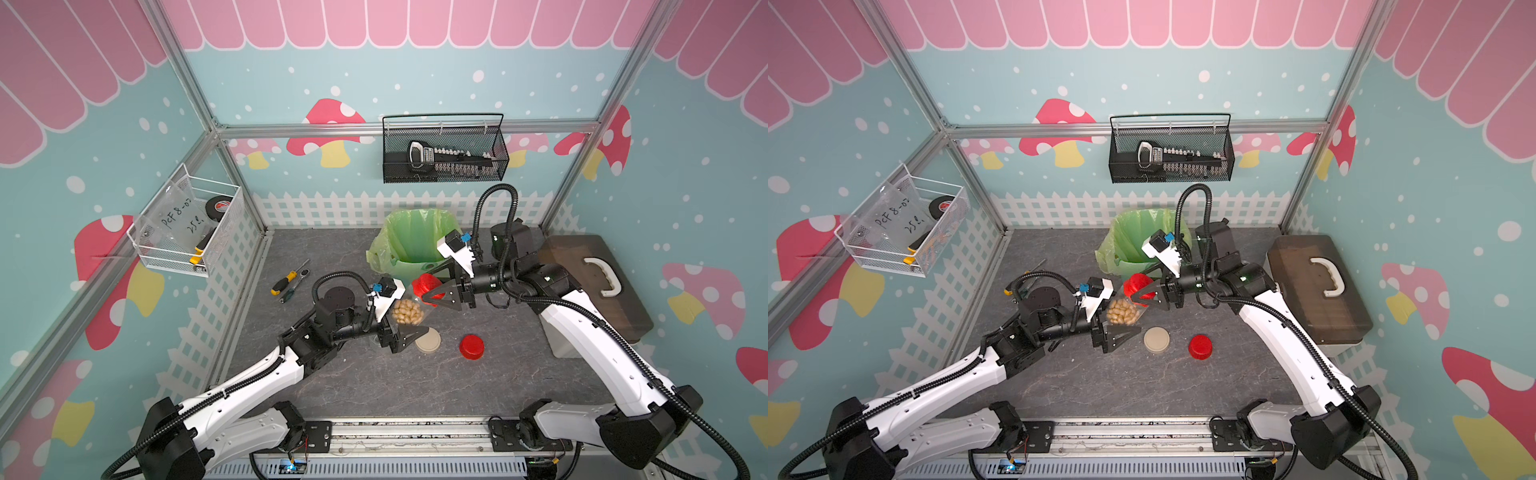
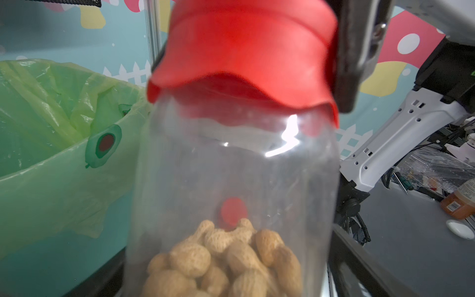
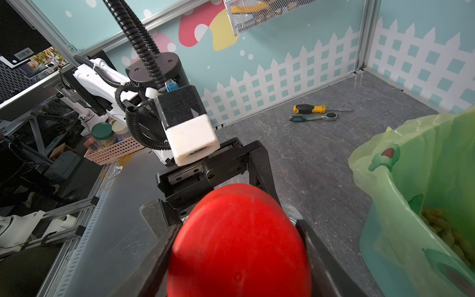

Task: Empty moldy peanuts from jars
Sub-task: Pick up the jar from the center of the board.

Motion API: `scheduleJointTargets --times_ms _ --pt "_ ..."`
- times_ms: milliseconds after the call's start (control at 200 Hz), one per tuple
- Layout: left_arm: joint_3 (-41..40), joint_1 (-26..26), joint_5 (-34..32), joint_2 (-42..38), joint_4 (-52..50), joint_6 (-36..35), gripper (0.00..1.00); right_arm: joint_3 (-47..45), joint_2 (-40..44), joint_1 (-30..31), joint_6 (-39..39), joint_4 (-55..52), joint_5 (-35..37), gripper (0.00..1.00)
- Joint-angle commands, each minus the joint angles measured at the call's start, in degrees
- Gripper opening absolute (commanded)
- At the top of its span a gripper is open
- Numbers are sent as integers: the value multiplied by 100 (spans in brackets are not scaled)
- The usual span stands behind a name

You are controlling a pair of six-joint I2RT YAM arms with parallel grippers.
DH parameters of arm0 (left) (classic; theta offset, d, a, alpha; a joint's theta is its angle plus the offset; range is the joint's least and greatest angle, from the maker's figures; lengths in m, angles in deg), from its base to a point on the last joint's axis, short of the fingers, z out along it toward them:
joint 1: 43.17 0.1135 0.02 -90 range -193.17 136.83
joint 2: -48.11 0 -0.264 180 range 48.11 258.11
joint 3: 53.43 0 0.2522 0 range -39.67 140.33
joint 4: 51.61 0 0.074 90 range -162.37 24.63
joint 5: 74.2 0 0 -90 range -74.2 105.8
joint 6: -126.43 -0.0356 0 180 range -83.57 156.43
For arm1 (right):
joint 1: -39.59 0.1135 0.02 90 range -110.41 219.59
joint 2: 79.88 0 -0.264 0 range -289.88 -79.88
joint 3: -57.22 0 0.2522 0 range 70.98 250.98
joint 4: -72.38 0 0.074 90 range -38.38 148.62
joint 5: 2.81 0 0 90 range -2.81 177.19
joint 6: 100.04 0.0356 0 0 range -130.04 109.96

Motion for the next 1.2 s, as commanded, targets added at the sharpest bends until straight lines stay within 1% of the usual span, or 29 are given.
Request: scheduleJointTargets --times_ms 0,145,260,295,370,465,570,605,720,780,840,1011,1196 --pt "-57 -6 116 -28 108 -5 92 -81 142 -35 -53 197 -209 28" --pt "-100 11 173 -98 169 25 72 -89 127 -36 -76 189 -218 28" --pt "-128 29 182 -126 212 55 60 -113 153 -35 -74 188 -209 29" --pt "-136 37 190 -124 231 60 58 -114 162 -39 -80 196 -201 30" --pt "-162 45 182 -137 295 93 57 -128 195 -45 -42 253 -153 35" --pt "-230 76 75 -168 446 173 57 -238 282 -44 347 646 41 45" --pt "-413 114 -238 -248 882 348 57 -603 440 -46 1433 1780 241 65" --pt "-496 123 -349 -274 1097 430 57 -740 484 -44 1800 2160 499 71" --pt "-687 152 -637 -288 1596 633 55 -1334 691 -15 2864 3475 1011 81" --pt "-741 151 -753 -252 1799 726 53 -1757 827 25 3339 4294 1347 84" --pt "-801 152 -860 -208 1983 804 52 -2072 896 82 3623 4905 1636 86" --pt "-977 148 -1173 -149 2470 945 51 -2220 875 493 3685 5321 2440 90" --pt "-1049 146 -1413 -154 2557 946 51 -2809 935 808 4328 6584 3458 92"
